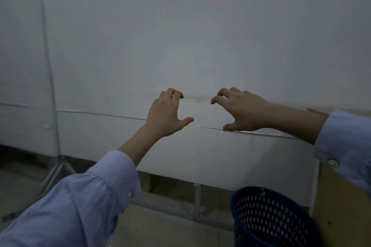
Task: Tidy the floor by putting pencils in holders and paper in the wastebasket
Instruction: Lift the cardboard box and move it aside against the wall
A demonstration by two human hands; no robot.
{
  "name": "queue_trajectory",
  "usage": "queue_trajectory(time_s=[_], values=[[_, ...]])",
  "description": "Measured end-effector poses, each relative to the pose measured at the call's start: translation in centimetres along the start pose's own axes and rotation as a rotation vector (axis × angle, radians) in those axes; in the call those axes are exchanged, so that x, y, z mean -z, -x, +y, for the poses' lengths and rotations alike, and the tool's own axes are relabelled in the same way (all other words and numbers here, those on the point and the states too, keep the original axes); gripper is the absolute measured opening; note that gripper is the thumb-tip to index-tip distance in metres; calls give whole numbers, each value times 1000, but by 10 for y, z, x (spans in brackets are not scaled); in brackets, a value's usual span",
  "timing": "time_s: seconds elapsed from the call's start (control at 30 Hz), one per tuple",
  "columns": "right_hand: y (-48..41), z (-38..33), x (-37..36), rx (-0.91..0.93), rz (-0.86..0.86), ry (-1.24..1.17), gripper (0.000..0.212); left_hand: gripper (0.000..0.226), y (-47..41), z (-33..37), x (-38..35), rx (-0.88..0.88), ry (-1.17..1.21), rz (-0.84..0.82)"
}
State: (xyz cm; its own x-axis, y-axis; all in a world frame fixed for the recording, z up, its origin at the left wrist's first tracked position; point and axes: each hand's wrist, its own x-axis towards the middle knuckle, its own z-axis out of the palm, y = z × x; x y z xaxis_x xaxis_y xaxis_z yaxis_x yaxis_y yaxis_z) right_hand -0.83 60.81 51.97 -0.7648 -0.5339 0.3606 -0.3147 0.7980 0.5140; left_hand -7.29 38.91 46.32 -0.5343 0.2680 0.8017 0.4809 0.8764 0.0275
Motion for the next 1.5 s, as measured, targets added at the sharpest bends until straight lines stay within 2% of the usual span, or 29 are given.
queue_trajectory(time_s=[0.47, 0.77, 1.03, 1.3, 1.5], values=[[-88, -133, -50, 275, 34, -182, 83, 83, 129, -136, 40, 366, -259, -223], [-133, -229, -99, 408, -39, -325, 85, 89, 253, -211, 57, 680, -318, -409], [-162, -318, -147, 526, -208, -422, 92, 97, 362, -257, 66, 1054, -269, -531], [-179, -389, -197, 584, -354, -554, 96, 99, 444, -282, 69, 1339, -184, -563], [-188, -429, -237, 613, -469, -644, 93, 95, 486, -297, 55, 1566, -72, -464]])
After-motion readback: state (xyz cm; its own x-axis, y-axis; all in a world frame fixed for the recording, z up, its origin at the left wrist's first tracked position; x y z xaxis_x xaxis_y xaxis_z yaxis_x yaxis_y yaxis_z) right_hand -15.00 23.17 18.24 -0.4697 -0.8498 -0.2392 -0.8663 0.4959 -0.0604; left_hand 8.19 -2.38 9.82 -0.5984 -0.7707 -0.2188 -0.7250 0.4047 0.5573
